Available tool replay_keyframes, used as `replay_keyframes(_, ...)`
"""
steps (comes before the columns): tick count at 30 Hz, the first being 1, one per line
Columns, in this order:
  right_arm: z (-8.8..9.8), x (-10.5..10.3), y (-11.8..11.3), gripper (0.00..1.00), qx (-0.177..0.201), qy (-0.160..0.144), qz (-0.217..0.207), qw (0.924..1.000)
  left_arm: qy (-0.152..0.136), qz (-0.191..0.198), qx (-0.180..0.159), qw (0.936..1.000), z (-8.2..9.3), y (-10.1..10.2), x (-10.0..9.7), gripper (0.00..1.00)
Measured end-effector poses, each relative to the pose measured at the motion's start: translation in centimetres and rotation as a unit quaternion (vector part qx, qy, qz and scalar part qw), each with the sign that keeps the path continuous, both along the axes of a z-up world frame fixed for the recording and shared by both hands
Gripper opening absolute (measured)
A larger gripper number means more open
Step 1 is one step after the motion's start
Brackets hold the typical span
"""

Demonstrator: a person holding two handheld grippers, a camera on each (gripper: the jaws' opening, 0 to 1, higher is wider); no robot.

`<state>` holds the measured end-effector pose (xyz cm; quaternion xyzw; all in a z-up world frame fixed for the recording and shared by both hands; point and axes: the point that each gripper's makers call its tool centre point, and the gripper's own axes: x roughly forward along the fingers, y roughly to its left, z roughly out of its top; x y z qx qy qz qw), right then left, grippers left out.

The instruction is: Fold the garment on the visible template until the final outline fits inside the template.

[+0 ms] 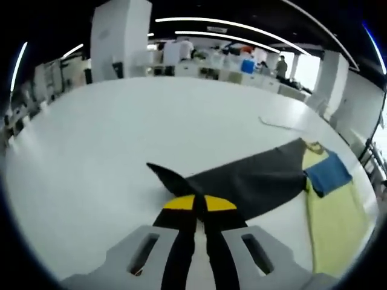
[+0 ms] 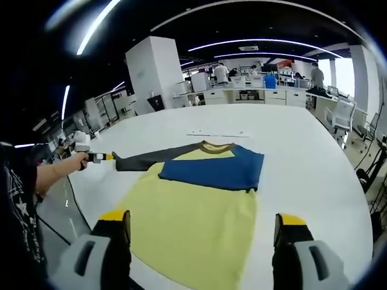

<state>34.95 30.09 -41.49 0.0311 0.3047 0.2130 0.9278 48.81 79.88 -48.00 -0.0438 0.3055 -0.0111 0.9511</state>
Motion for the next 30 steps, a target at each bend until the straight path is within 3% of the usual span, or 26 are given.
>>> replay_keyframes(6, -0.2, -0.3, -0.3, 0.99, -0.002, 0.003, 0.001, 1.0, -0.009, -0.018, -0.008, 0.9998, 0.6, -1.7, 1.7, 0.01)
replay_keyframes(8, -0.2, -0.3, -0.4, 0.99, -0.001, 0.005, -0.001, 1.0, -0.013, -0.024, -0.007, 0.9996, 1.0, -3.7, 1.6, 0.01)
replay_keyframes(12, -0.3, -0.5, -0.4, 0.99, 0.0, 0.004, 0.0, 1.0, -0.02, -0.042, -0.012, 0.9989, 1.6, -4.2, 2.2, 0.01)
replay_keyframes(30, -1.1, -1.2, -0.7, 0.99, -0.001, 0.013, 0.002, 0.9999, -0.039, -0.101, -0.026, 0.9938, 3.4, -12.1, 4.5, 0.01)
